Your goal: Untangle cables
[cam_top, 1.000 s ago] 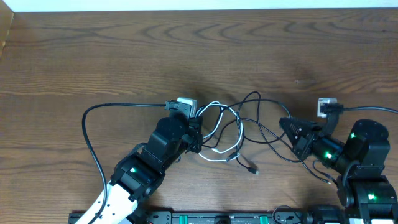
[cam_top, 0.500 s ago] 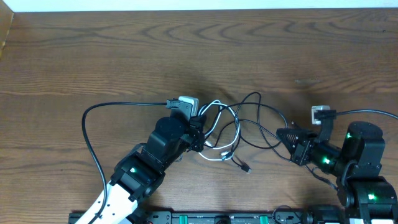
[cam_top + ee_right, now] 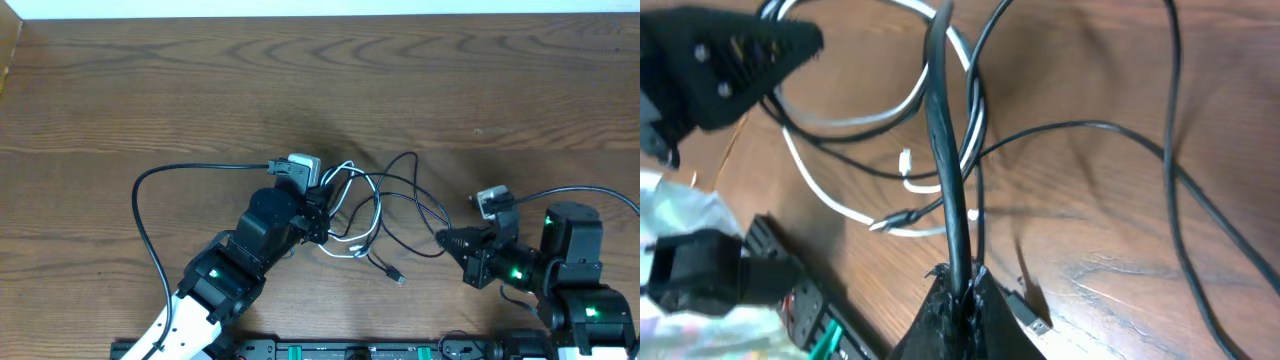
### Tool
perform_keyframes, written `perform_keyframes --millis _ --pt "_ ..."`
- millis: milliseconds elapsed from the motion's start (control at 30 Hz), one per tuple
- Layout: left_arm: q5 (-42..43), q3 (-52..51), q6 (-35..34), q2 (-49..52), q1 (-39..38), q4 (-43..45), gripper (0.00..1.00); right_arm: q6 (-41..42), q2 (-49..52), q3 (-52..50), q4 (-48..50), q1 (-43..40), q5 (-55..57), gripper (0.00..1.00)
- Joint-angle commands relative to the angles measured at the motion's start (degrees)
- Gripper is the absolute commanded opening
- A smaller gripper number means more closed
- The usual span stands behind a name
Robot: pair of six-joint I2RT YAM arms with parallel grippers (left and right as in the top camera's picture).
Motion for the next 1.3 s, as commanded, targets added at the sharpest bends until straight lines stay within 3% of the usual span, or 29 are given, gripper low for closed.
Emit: perform_keyframes --millis 0,667,800,833,867,1033,1100,1267 --pt "-0.1 0.7 0.5 -0.4 0.2 0.8 0.08 -3.4 0.0 -2.3 0.8 2.0 -3.8 0.01" --pt "-0.1 0.7 -1.0 2.3 0.2 3.1 0.08 -3.3 2.5 -4.0 5.3 13.4 -3.3 0.05" --pt "-0.1 0.7 -1.0 2.3 0.2 3.1 0.08 -2.3 5.6 -4.0 6.3 14.3 -3.1 0.20" --pt "-0.1 0.7 -1.0 2.3 0.2 3.1 0.08 -1.6 6.6 -4.0 6.8 14.5 -3.1 0.34" --pt "-0.1 0.7 -1.0 2.3 0.2 3.1 0.08 -1.0 7.4 -4.0 7.3 14.8 -3.1 0.42" --pt "-0.1 0.7 -1.0 2.3 0.2 3.1 0.08 0.2 11.9 -4.0 10.4 16.7 -3.1 0.68" --pt "-0.1 0.7 -1.0 2.3 0.2 3.1 0.08 0.2 13.6 -4.0 11.3 17.5 -3.0 0.73" --pt "-0.1 0.7 -1.0 2.3 0.2 3.1 0.07 5.8 16.6 -4.0 12.6 17.6 3.3 0.71"
